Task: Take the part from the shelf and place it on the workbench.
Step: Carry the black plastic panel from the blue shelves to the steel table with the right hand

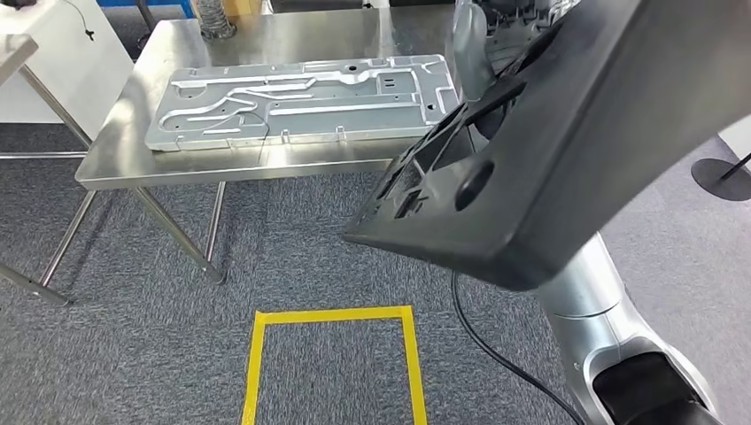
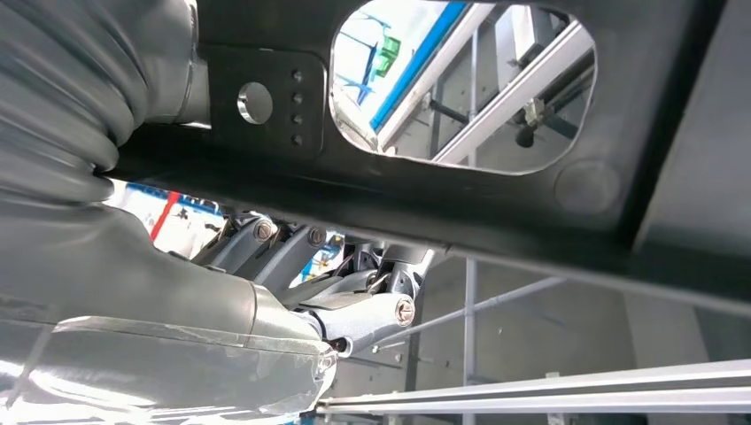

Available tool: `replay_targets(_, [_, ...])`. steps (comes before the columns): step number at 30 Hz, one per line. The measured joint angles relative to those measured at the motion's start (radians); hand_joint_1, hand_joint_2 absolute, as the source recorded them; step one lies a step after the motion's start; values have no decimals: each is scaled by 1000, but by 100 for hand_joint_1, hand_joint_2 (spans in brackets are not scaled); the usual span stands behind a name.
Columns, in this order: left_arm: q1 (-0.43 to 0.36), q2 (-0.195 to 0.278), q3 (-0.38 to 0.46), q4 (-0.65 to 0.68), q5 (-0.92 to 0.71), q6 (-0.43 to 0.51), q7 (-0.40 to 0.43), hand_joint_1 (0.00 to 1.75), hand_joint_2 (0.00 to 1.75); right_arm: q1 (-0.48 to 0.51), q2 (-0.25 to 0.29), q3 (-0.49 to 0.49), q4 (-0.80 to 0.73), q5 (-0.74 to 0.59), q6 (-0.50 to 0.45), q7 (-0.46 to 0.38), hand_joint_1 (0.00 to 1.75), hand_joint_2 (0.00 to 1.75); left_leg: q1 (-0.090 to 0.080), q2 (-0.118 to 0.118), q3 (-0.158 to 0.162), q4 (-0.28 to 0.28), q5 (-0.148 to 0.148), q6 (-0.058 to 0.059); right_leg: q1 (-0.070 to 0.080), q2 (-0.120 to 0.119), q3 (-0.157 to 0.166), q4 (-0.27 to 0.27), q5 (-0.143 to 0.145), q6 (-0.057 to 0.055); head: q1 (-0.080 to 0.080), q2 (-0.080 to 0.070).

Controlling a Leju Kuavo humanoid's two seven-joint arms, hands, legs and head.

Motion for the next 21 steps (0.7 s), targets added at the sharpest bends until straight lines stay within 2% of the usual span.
replay_targets(1, [1, 0, 1, 0, 0, 1, 0, 0, 0, 2, 3, 1, -2, 3, -2, 0, 175, 175, 0, 0, -3, -45, 17, 1, -1, 1, 19, 0, -14, 2, 0, 0])
replay_targets(2, [2, 1, 2, 0, 0, 2, 1, 0, 0, 2, 6, 2, -4, 6, -4, 2, 175, 175, 0, 0, 3, -109, 66, 4, -1, 1, 37, 0, -28, 4, 0, 0])
replay_targets(4, [5, 2, 5, 0, 0, 5, 1, 0, 0, 4, 12, 4, -6, 11, -7, 5, 175, 175, -3, 1, 16, -232, 211, 15, 0, 3, 64, 0, -55, 12, 0, 0])
replay_targets(5, [6, 3, 6, 0, 0, 6, 1, 0, 0, 6, 14, 5, -7, 13, -8, 7, 175, 175, -6, 1, 19, -265, 262, 21, 1, 4, 70, -2, -65, 18, 0, 0])
replay_targets(6, [7, 4, 8, 0, 0, 7, 1, 0, 0, 7, 16, 6, -8, 14, -9, 10, 175, 175, -10, 0, 20, -277, 286, 27, 1, 6, 74, -5, -72, 25, 0, 0])
replay_targets(8, [5, 4, 9, 0, 0, 8, 0, 0, 0, 7, 20, 5, -12, 16, -10, 13, 175, 175, -12, -2, 28, -280, 278, 40, -2, 7, 84, -18, -84, 40, 0, 0])
replay_targets(9, [4, 4, 9, 0, 0, 8, 0, 0, 0, 5, 21, 4, -14, 16, -10, 14, 175, 175, -11, -2, 37, -286, 273, 46, -3, 5, 86, -11, -93, 45, 0, 0])
replay_targets(10, [3, 4, 9, 0, -1, 8, 0, 0, 0, 3, 22, 3, -16, 17, -10, 14, 175, 175, -9, -2, 47, -292, 268, 53, -4, 4, 75, 17, -109, 50, 0, 0])
replay_targets(11, [1, 4, 10, 0, -2, 8, -1, 0, 0, 2, 23, 2, -18, 17, -9, 15, 175, 175, -8, -3, 56, -296, 262, 58, -6, 3, 45, 72, -132, 53, 0, 0])
replay_targets(13, [-2, 5, 10, 0, -3, 8, 0, 0, 0, 5, 23, 0, -18, 17, -8, 14, 175, 175, -10, -4, 69, -298, 247, 63, -6, 2, -59, 225, -174, 56, 0, 0])
replay_targets(14, [-4, 5, 10, 0, -3, 8, 1, 0, 0, 10, 23, -1, -18, 17, -7, 15, 175, 175, -10, -5, 76, -297, 239, 63, -6, 2, -106, 280, -176, 57, 0, 0])
replay_targets(15, [-3, 5, 11, 0, -3, 8, 2, 0, 0, 15, 22, -2, -18, 17, -6, 15, 175, 175, -11, -6, 86, -296, 229, 62, -6, 1, -135, 296, -154, 57, 0, 0])
replay_targets(16, [-2, 5, 11, 0, -3, 8, 2, 0, 0, 17, 22, -2, -18, 17, -4, 15, 175, 175, -12, -7, 98, -294, 219, 62, -6, 1, -143, 267, -110, 56, 0, 0])
replay_targets(18, [-1, 4, 13, 1, -3, 8, 5, 0, 0, 18, 22, -5, -18, 17, -2, 15, 175, 175, -14, -9, 125, -292, 199, 58, -3, 0, -112, 134, 3, 48, 0, 0])
replay_targets(19, [-2, 3, 14, 1, -3, 8, 5, 0, 0, 16, 23, -5, -18, 17, -1, 14, 175, 175, -16, -10, 133, -290, 191, 55, 0, -1, -93, 72, 39, 42, 1, 0])
replay_targets(20, [-3, 2, 15, 1, -3, 8, 5, 0, 0, 15, 23, -6, -18, 17, 0, 15, 175, 175, -17, -11, 136, -289, 186, 52, 3, -2, -81, 34, 55, 36, 1, 0])
replay_targets(21, [-5, 1, 16, 2, -3, 8, 5, 0, 0, 15, 24, -6, -19, 17, 1, 15, 175, 175, -17, -11, 136, -289, 182, 47, 6, -3, -76, 19, 54, 31, 1, 0])
